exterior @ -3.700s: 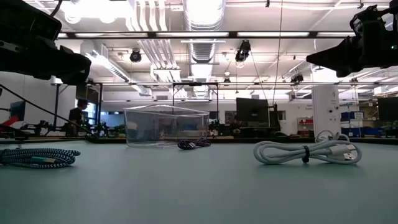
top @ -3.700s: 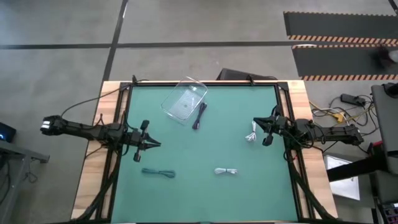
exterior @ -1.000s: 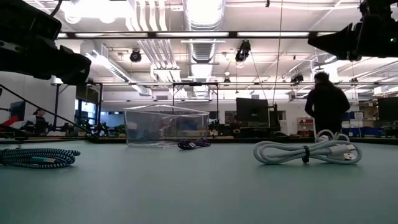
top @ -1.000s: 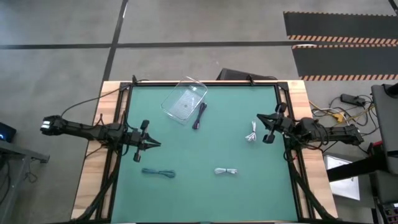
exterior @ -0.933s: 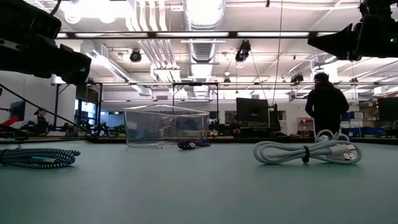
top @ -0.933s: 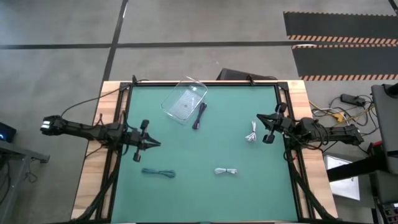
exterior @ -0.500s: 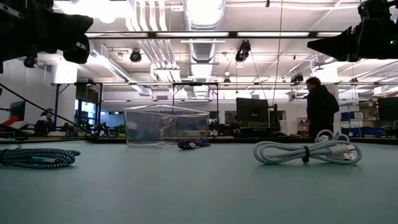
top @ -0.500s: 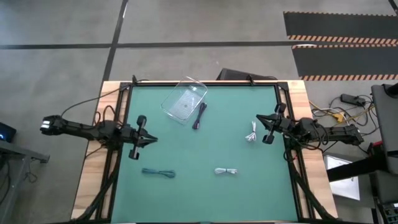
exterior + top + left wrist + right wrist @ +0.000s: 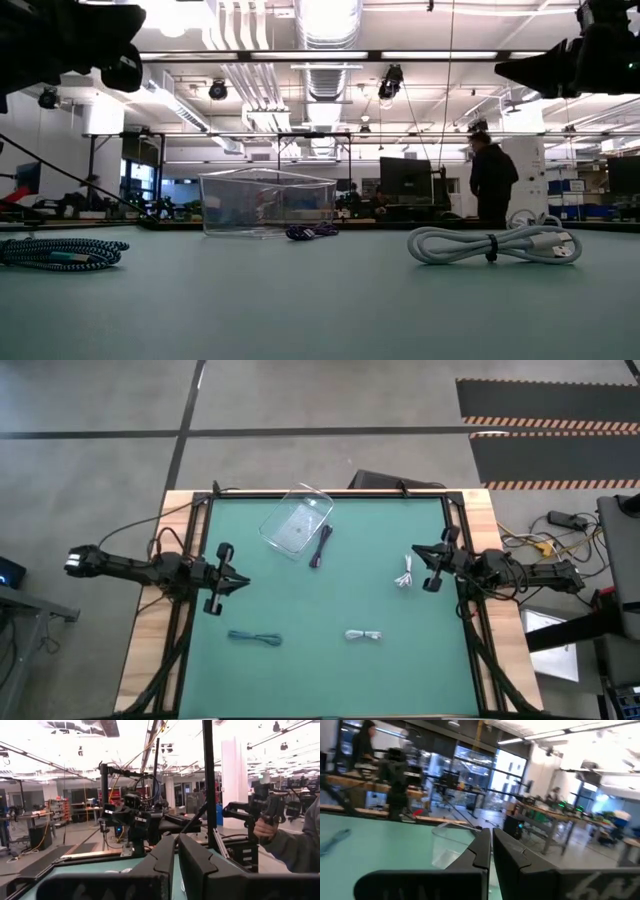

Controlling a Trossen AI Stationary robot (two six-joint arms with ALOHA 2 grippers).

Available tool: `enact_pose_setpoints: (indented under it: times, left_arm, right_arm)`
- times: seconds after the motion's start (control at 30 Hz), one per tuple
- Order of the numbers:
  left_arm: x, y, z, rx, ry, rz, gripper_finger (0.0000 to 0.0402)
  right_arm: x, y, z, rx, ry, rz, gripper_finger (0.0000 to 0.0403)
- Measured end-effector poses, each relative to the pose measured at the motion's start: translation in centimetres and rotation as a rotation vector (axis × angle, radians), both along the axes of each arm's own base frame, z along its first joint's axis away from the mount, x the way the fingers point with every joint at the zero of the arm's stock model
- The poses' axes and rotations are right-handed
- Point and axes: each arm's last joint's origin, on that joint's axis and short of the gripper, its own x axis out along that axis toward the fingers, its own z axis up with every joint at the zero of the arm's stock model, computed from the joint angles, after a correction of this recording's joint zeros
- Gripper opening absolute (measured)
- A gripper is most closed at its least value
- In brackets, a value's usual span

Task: Pick and place USB-C Cables
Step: Put the black/blue USB cable into the transparent bin

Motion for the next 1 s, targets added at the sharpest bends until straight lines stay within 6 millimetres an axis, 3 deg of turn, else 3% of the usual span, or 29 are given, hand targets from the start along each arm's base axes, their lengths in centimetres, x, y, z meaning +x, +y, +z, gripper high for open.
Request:
enact_pose_setpoints:
  times: [0.43,0.53,0.7,1.0]
  left_arm:
    - [0.0,0.1,0.8,-0.024,-0.089,0.021,0.001]
    - [0.2,0.3,0.8,-0.095,-0.066,0.08,0.001]
    - [0.9,0.6,0.7,-0.223,0.0,0.187,0.001]
    - [3.3,0.2,2.5,-0.301,0.077,0.191,0.001]
  right_arm:
    - [0.0,0.1,0.1,-0.03,-0.002,0.038,0.0009]
    - [0.0,0.1,0.1,-0.037,0.0,0.036,0.0009]
    - [0.0,0.1,0.0,-0.039,0.006,0.035,0.0009]
    - [0.0,-0.1,-0.3,-0.01,0.039,-0.048,0.0009]
